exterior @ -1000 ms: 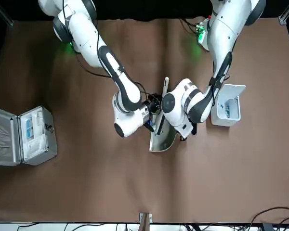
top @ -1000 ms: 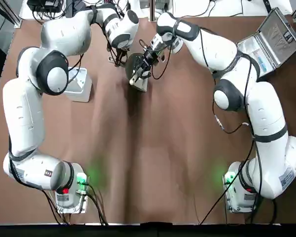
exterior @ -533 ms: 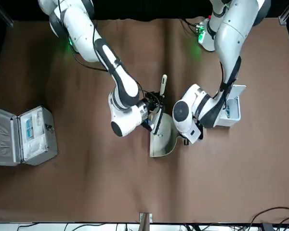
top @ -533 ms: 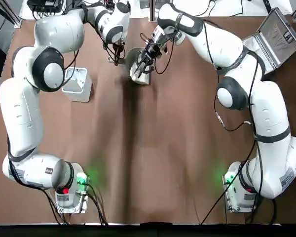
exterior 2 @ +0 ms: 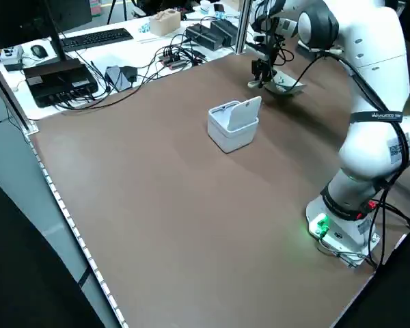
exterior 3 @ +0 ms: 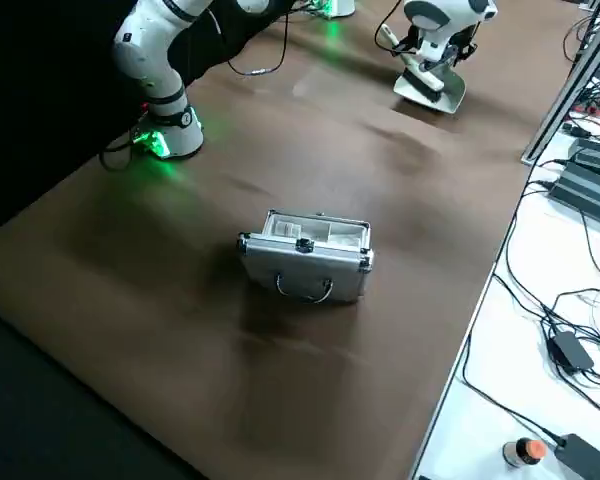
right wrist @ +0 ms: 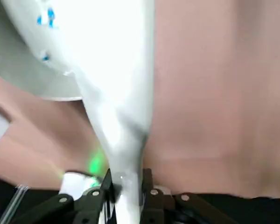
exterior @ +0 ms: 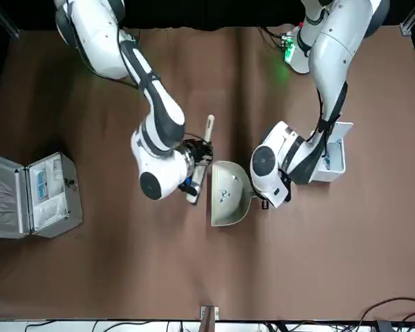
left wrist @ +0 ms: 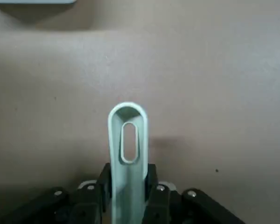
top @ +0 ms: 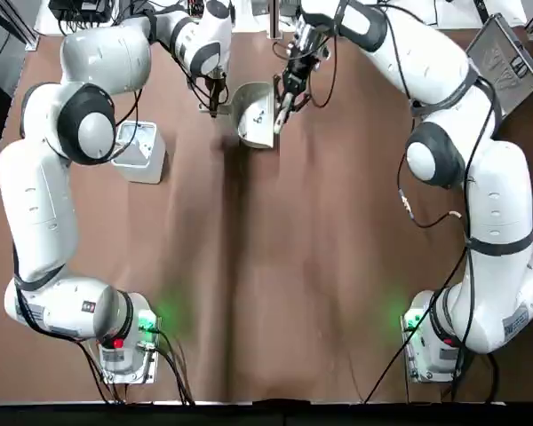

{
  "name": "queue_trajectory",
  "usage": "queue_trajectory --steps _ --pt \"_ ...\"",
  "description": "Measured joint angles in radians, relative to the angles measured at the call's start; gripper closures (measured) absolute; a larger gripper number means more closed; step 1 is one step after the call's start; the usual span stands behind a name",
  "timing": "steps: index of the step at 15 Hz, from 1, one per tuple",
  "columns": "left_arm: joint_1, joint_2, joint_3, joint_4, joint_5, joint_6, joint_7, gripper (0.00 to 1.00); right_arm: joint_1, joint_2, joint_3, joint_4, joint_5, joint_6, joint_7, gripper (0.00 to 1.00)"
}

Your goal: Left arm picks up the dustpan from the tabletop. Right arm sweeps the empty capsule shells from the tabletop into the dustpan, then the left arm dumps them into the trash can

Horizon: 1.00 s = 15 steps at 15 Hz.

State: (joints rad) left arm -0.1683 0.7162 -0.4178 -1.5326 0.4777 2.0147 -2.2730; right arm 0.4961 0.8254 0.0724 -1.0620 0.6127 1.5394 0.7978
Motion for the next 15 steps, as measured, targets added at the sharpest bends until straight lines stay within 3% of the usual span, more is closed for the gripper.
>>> queue_trajectory --steps 3,6,11,15 --pt "0.010 0.000 0.000 0.029 -0.045 0.008 0.039 0.67 -0.035 -0.074 -0.001 -0.005 -0.097 -0.038 -0.004 0.74" --pt "0.030 -0.002 -0.001 0.068 -0.095 0.008 0.096 0.67 -0.096 -0.173 -0.003 -0.092 -0.132 -0.060 -0.087 0.74" --pt "0.115 -0.017 -0.052 0.092 -0.148 0.008 0.177 0.67 -0.197 -0.350 -0.005 -0.366 -0.214 -0.055 -0.281 0.74" --pt "0.269 -0.034 -0.191 0.092 -0.165 0.001 0.242 0.67 -0.225 -0.475 -0.005 -0.650 -0.241 0.075 -0.400 0.74"
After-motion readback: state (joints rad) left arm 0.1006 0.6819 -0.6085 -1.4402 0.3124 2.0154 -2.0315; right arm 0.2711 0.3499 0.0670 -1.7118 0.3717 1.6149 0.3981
